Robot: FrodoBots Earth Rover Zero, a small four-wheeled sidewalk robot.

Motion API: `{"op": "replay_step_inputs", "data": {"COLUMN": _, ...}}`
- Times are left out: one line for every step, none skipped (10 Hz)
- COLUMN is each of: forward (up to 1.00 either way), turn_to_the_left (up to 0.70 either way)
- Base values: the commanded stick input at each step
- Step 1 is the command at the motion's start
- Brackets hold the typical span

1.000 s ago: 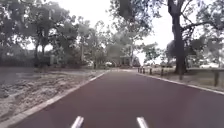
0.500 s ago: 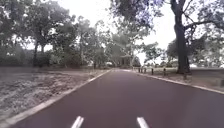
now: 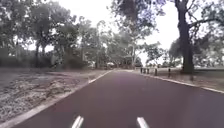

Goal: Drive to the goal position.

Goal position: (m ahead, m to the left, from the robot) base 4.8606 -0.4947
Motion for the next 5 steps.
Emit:
{"op": "replay_step_inputs", "data": {"forward": 0.6, "turn_to_the_left": 0.0}}
{"op": "replay_step_inputs", "data": {"forward": 0.6, "turn_to_the_left": 0.0}}
{"op": "replay_step_inputs", "data": {"forward": 0.6, "turn_to_the_left": 0.0}}
{"op": "replay_step_inputs", "data": {"forward": 0.6, "turn_to_the_left": 0.0}}
{"op": "replay_step_inputs", "data": {"forward": 0.6, "turn_to_the_left": 0.0}}
